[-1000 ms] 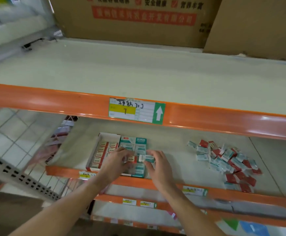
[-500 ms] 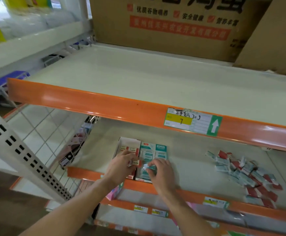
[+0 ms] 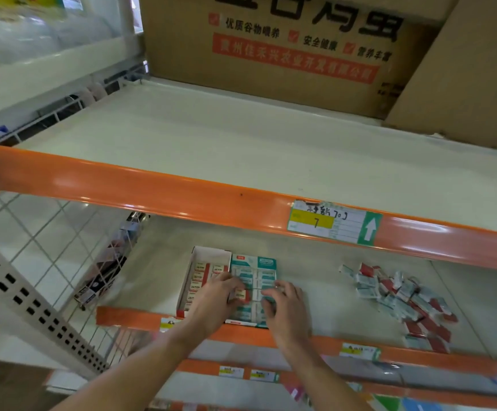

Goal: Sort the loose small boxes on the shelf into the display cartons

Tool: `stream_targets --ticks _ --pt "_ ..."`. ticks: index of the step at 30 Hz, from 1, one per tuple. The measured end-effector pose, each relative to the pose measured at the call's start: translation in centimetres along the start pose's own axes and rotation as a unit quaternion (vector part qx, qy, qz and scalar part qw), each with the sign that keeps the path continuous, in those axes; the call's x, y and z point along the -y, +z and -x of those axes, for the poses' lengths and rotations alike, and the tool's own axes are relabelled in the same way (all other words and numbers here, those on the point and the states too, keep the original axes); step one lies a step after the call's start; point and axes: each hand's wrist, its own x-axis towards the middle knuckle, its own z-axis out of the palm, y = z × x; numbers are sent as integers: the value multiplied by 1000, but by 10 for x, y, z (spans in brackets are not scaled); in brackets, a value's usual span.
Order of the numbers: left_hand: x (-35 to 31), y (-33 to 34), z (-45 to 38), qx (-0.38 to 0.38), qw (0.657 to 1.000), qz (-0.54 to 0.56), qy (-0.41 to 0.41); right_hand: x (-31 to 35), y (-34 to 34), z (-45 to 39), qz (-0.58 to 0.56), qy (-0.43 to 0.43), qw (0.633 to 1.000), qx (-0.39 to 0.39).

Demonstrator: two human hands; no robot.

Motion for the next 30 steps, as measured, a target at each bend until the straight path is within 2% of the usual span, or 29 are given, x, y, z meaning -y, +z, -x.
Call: stream_targets --ticks 6,10,16,20,24,30 --pt "-2 6 0 -9 1000 -4 -12 5 -3 -6 3 -7 999 46" --pt "-3 9 1 -27 999 7 -18 9 -3 -8 -6 -12 999 41" --pt "0 7 0 -65 996 50 -37 21 1 -11 -42 -25 997 53" --pt "13 -8 -4 -116 989 66 -69 40 7 -14 -92 -34 993 68" --pt "31 -24 -12 -121 987 26 -106 59 8 -19 -113 -38 990 77" --pt "42 -29 -31 -107 989 -12 -105 78 14 -27 -119 -45 988 89"
